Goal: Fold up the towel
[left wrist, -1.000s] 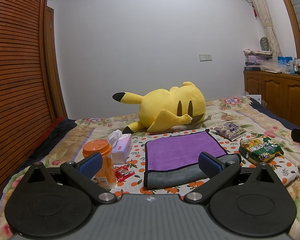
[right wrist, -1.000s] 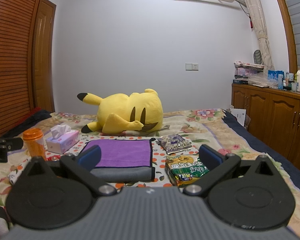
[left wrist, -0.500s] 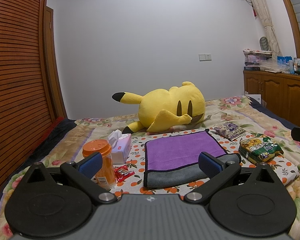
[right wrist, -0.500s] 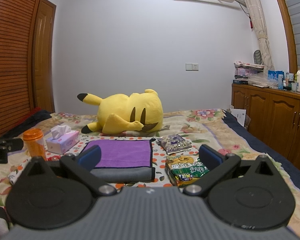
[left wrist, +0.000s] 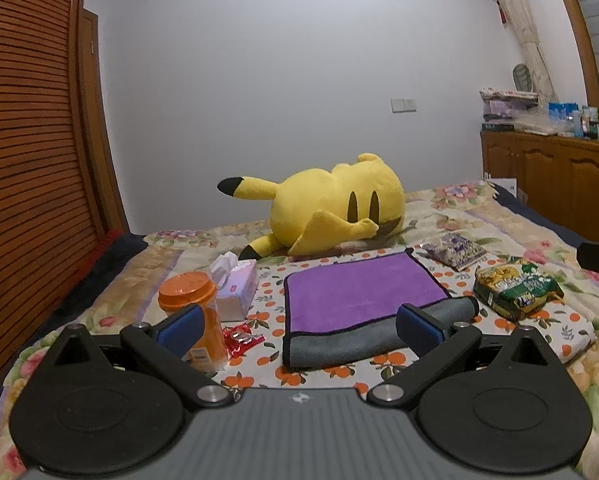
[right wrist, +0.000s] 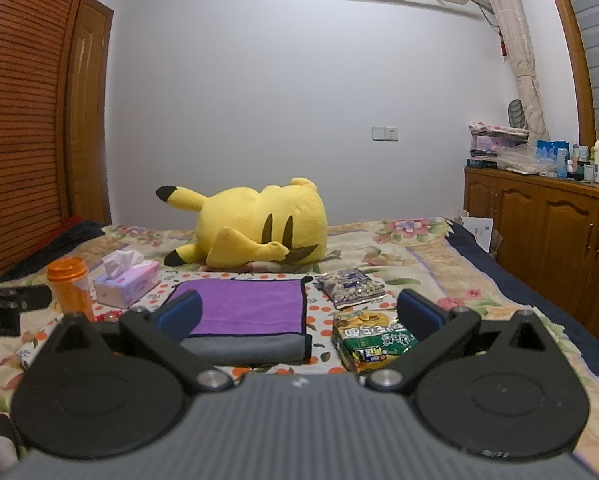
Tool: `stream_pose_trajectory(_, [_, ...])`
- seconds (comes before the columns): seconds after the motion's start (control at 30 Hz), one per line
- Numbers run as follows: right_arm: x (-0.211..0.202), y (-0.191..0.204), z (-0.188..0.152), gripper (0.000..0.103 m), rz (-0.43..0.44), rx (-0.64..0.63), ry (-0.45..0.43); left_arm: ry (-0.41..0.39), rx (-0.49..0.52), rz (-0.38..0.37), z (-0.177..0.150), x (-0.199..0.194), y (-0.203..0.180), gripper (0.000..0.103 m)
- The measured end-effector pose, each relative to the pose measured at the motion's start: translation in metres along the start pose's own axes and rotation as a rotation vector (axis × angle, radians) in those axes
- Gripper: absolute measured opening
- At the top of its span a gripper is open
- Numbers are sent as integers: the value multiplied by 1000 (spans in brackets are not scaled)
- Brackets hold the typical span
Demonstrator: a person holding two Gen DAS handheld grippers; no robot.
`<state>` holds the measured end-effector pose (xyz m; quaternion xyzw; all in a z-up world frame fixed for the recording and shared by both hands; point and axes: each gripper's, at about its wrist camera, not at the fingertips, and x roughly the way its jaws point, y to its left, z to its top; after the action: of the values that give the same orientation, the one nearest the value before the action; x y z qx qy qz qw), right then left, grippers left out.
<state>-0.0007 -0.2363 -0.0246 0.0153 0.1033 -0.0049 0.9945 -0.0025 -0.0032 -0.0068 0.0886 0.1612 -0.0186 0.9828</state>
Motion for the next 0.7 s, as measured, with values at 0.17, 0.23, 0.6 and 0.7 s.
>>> stream_pose_trajectory(0.17, [11,6,0,103,5,-21,10,21,14,-9,2,8,-2,103])
stream_pose_trajectory(0.23, [10,9,0,103,12,-37,10,29,17,-11,3,11,-2,103])
stream_pose_trajectory(0.6, [21,17,4,103,35,-35,14,65,-1,-2,11,35,11,103])
stream_pose_trajectory(0.7, [25,19,5,103,35,-35,14,70,-6,0,14,41,14,103])
